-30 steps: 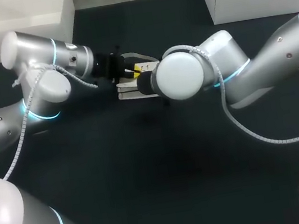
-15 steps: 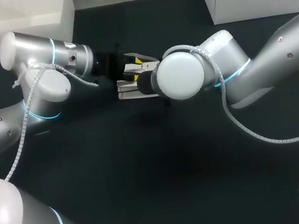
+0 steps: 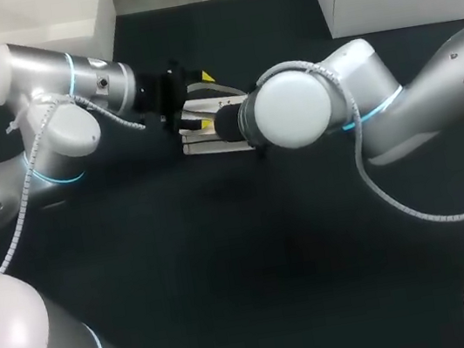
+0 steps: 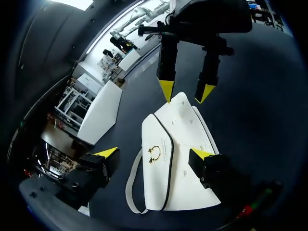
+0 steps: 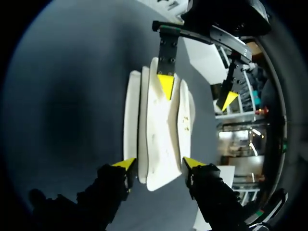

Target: Pick up the bag, open it, inspect its contents, close it, and place it on the opposite side

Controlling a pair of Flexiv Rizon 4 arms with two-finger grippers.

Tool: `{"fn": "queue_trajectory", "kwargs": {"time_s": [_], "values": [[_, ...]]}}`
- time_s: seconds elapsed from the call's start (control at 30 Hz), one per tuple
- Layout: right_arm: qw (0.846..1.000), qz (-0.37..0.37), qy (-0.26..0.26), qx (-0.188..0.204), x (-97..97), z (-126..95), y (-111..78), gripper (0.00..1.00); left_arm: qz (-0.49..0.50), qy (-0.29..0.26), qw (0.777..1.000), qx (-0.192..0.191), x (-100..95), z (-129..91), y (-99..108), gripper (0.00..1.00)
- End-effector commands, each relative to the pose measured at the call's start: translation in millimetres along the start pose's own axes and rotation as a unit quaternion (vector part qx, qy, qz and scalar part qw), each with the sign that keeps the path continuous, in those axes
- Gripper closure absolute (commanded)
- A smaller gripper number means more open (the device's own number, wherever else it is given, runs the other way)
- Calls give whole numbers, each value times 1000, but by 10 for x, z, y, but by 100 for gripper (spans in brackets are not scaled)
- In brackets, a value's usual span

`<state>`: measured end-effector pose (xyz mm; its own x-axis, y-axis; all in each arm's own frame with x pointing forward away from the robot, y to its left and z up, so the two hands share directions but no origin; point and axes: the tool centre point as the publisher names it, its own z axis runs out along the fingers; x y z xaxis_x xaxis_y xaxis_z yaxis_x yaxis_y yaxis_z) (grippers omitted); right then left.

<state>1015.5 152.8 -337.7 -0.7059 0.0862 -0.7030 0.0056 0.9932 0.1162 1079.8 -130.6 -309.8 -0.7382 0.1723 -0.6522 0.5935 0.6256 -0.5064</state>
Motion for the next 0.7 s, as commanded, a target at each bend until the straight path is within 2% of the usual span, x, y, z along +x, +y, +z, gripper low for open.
{"fn": "queue_trajectory", "kwargs": {"time_s": [0.03,0.2,0.27,0.33,0.37,0.43,0.7], "values": [[998,8,59,3,-198,-199,-51,0,-29,11,999,-12,-44,-185,-14,0],[995,18,101,1,-355,-271,-89,0,-109,50,992,-42,-78,-343,64,0],[993,21,119,7,-419,-294,-89,0,-133,67,988,-45,-79,-423,87,0],[990,24,137,-5,-457,-313,-85,0,-144,77,985,-47,-75,-475,90,0],[989,19,144,6,-482,-319,-81,0,-153,89,983,-44,-72,-511,88,0],[987,22,159,5,-506,-321,-76,0,-164,93,981,-48,-72,-555,89,0],[980,28,194,21,-593,-366,-91,0,-208,140,966,-61,-29,-689,139,0]]}}
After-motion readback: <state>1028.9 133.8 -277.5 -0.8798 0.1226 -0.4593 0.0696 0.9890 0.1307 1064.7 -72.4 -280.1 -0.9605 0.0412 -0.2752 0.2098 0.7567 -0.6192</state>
